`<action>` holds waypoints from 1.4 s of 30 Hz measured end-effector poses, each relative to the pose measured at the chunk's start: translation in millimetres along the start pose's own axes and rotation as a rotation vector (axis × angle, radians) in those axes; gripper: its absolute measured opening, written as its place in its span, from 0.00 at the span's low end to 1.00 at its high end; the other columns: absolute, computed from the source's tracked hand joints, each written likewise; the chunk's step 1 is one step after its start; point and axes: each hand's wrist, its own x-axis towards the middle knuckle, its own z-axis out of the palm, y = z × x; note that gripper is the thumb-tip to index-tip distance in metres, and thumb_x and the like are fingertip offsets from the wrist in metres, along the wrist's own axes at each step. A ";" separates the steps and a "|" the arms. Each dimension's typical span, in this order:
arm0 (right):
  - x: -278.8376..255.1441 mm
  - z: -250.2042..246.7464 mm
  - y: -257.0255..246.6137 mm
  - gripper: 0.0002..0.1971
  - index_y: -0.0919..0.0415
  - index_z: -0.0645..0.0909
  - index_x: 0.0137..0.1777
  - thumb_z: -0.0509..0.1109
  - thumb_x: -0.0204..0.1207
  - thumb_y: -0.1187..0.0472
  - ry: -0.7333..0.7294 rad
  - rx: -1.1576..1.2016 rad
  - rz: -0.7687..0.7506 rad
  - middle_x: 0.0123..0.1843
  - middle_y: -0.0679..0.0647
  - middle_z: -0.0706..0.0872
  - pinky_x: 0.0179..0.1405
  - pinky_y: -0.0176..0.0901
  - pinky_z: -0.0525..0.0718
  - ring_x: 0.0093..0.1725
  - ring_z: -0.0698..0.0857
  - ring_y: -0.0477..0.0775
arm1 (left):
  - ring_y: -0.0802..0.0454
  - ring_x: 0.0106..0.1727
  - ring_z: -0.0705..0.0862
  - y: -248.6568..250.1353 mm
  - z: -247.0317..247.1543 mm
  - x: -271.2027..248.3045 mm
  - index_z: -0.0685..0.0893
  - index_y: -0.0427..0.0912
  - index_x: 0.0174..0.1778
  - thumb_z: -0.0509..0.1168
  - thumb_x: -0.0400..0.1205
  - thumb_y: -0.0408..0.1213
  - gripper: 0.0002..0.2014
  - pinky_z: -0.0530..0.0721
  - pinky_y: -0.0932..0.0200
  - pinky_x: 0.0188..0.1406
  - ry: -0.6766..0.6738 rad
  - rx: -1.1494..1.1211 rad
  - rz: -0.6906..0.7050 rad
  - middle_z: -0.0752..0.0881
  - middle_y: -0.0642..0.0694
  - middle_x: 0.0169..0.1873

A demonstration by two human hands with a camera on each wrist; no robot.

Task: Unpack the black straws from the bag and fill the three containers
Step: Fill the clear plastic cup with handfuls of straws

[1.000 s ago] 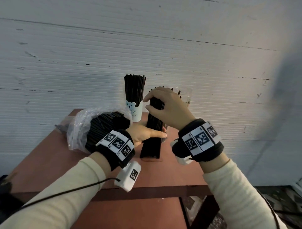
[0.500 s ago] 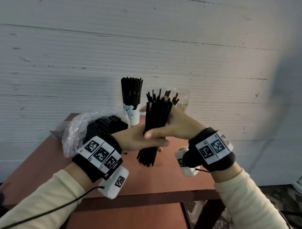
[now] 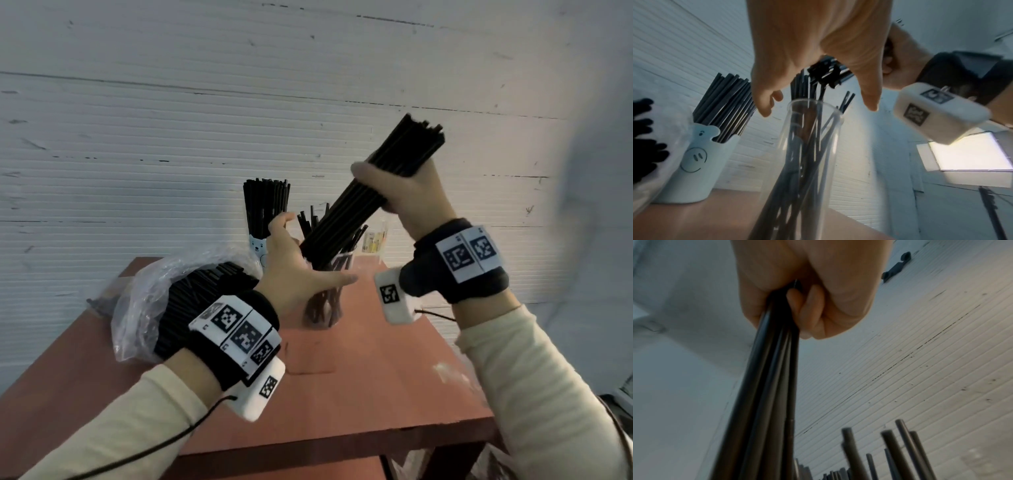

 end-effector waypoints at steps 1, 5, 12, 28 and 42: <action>8.2 -3.6 -0.5 0.11 0.63 0.79 0.40 0.79 0.71 0.60 0.021 0.020 0.018 0.31 0.53 0.79 0.23 0.36 0.72 0.30 0.79 0.52 | 0.50 0.76 0.64 -2.8 1.7 7.7 0.45 0.54 0.80 0.86 0.59 0.48 0.64 0.65 0.55 0.74 -0.010 0.021 -0.025 0.61 0.44 0.75; 31.5 -8.3 6.0 0.14 0.56 0.74 0.32 0.78 0.70 0.60 0.018 0.031 0.063 0.28 0.51 0.75 0.20 0.37 0.65 0.27 0.71 0.52 | 0.51 0.82 0.58 -14.5 6.4 36.6 0.34 0.49 0.83 0.86 0.60 0.44 0.71 0.60 0.55 0.78 -0.152 0.006 -0.077 0.57 0.45 0.81; 44.1 1.2 29.8 0.17 0.55 0.71 0.31 0.78 0.70 0.58 -0.057 -0.223 0.199 0.27 0.50 0.72 0.20 0.37 0.67 0.23 0.69 0.47 | 0.54 0.63 0.79 -25.3 -0.1 51.8 0.70 0.47 0.73 0.84 0.63 0.43 0.44 0.73 0.58 0.63 -0.196 0.096 -0.095 0.81 0.54 0.59; 8.6 23.1 52.5 0.26 0.45 0.76 0.65 0.76 0.69 0.39 -0.220 -0.517 0.028 0.65 0.48 0.73 0.65 0.45 0.74 0.68 0.70 0.49 | 0.55 0.63 0.81 -30.7 -1.4 48.7 0.80 0.52 0.65 0.84 0.59 0.49 0.37 0.75 0.49 0.71 -0.212 0.079 -0.097 0.85 0.56 0.58; -4.8 34.7 50.6 0.20 0.55 0.76 0.74 0.58 0.87 0.51 -0.293 -0.723 -0.301 0.72 0.50 0.81 0.79 0.46 0.65 0.75 0.74 0.49 | 0.70 0.49 0.81 -25.1 3.6 41.3 0.78 0.47 0.63 0.80 0.70 0.36 0.27 0.74 0.80 0.41 -0.218 0.014 -0.082 0.85 0.58 0.51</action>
